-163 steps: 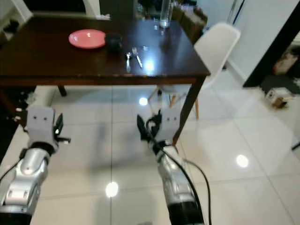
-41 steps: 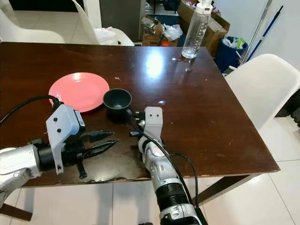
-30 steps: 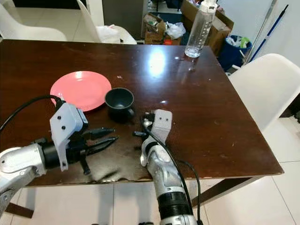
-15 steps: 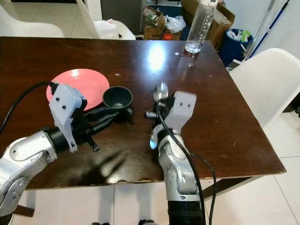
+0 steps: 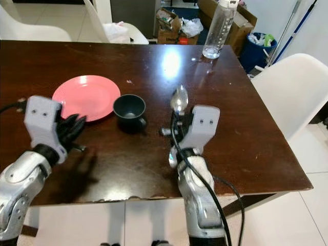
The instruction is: Setting the table
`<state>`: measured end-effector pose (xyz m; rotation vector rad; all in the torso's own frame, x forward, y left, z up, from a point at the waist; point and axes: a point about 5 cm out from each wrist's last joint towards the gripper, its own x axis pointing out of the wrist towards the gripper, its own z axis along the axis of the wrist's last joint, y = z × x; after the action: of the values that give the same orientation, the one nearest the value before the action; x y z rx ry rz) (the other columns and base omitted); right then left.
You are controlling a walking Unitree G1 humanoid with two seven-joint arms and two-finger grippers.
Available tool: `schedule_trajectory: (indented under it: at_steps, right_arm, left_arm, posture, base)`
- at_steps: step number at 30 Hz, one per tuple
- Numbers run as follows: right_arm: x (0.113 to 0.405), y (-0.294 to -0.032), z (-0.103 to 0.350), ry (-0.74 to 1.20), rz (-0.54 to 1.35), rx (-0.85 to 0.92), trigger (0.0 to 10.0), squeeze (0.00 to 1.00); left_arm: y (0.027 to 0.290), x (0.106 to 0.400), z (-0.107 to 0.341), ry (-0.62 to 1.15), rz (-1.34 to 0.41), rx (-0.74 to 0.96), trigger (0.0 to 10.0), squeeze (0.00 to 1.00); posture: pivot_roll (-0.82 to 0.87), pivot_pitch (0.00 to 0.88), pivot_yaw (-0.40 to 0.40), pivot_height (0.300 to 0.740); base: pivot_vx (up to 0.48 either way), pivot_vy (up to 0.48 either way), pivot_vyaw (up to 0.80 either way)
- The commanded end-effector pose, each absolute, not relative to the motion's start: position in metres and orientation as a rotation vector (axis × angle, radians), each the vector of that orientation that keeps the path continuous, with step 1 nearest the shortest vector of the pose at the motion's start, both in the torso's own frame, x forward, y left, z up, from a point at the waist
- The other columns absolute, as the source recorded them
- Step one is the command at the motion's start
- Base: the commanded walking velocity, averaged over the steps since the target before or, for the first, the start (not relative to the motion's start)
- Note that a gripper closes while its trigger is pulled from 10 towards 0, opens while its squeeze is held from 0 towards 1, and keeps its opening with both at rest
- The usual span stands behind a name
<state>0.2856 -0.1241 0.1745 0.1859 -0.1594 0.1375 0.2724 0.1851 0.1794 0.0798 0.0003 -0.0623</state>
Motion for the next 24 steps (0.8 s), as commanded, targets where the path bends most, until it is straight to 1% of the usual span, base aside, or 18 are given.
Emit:
schedule_trajectory:
  at_steps: [1, 4, 8, 13, 21, 24]
  right_arm:
    - [0.281, -0.125, 0.178, -0.176, 0.150, 0.186, 10.0, 0.00]
    - [0.278, -0.125, 0.179, -0.176, 0.165, 0.235, 10.0, 0.00]
    - [0.278, -0.121, 0.182, -0.180, 0.186, 0.236, 10.0, 0.00]
    - [0.281, -0.118, 0.183, -0.181, 0.193, 0.240, 10.0, 0.00]
    - [0.282, -0.118, 0.183, -0.175, 0.187, 0.238, 10.0, 0.00]
    - [0.282, -0.117, 0.182, -0.165, 0.189, 0.238, 10.0, 0.00]
  left_arm:
    - [0.193, 0.267, 0.175, -0.003, -0.004, 0.103, 10.0, 0.00]
    - [0.196, 0.260, 0.168, 0.009, 0.025, 0.124, 10.0, 0.00]
    - [0.192, 0.257, 0.165, 0.011, 0.027, 0.112, 10.0, 0.00]
    - [0.181, 0.258, 0.161, 0.003, 0.032, 0.109, 10.0, 0.00]
    - [0.177, 0.260, 0.160, 0.002, 0.026, 0.109, 10.0, 0.00]
    - [0.177, 0.260, 0.160, 0.001, 0.027, 0.110, 10.0, 0.00]
  posture:
    - [0.01, 0.087, 0.018, 0.740]
    - [0.01, 0.085, 0.007, 0.740]
    - [0.01, 0.088, -0.001, 0.740]
    - [0.01, 0.086, -0.009, 0.740]
    - [0.01, 0.090, -0.008, 0.740]
    - [0.01, 0.093, -0.007, 0.740]
  base:
    - [0.000, 0.000, 0.00]
    - [0.000, 0.000, 0.00]
    - [0.000, 0.000, 0.00]
    - [0.000, 0.000, 0.00]
    - [0.000, 0.000, 0.00]
    - [0.000, 0.000, -0.56]
